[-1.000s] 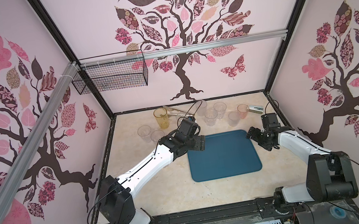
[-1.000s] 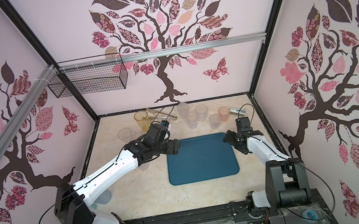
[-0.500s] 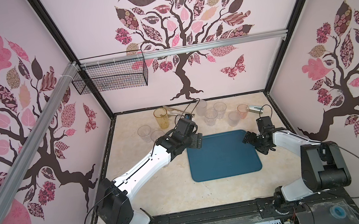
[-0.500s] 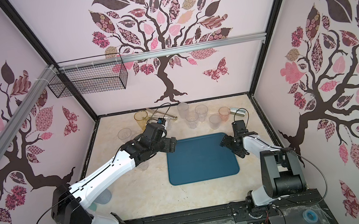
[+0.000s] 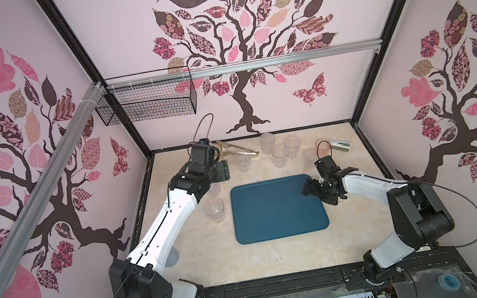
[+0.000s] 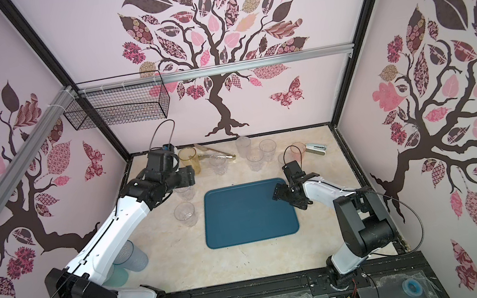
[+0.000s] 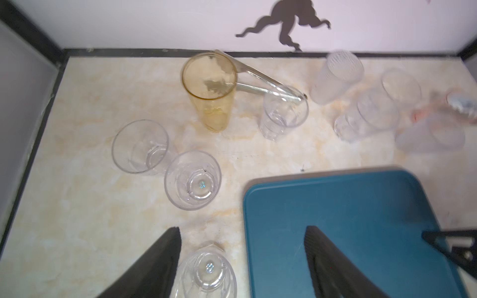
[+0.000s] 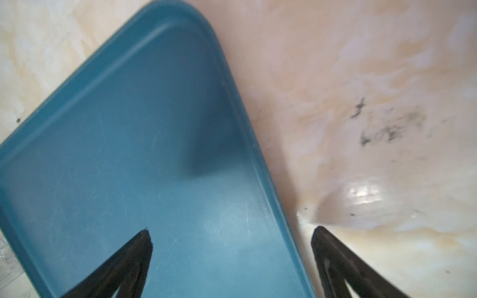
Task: Place the glasses into the tray
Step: Move the tray to the center of the table, then pick up the glass from the top-left of the table.
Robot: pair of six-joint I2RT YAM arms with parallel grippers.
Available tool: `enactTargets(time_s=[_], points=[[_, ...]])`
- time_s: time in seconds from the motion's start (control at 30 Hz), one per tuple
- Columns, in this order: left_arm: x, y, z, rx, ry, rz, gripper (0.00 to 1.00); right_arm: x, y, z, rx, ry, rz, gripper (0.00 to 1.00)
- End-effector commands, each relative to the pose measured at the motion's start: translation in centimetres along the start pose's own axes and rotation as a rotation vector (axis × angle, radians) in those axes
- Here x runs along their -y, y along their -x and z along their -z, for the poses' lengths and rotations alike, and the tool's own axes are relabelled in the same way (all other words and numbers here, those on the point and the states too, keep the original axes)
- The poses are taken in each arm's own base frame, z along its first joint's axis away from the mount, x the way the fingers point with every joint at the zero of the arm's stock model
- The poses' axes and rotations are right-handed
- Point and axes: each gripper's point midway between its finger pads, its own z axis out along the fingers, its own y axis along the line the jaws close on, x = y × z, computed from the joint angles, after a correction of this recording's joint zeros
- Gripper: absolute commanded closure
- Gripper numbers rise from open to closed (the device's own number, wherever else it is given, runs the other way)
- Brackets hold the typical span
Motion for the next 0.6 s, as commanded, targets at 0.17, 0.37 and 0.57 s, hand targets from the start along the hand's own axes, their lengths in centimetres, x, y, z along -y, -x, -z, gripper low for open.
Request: enactTargets(time_s=[0.17,0.37,0.57], points=[[-3.3,3.7,-3.5,-0.152,0.011,0.133,0.48,-2.9,3.7,5.8,0.144,0.069,0.032,0.04],[-6.3,6.4,-9.0,-0.25,0.027,0.184,0.64,-4.2,2.4,5.7,0.116,0.15,0.037,0.09],[-6.6,7.1,-12.7,-0.255,0.044,0.183,0.62,-4.7,0.4,5.5,0.102,0.169,0.075,0.09]])
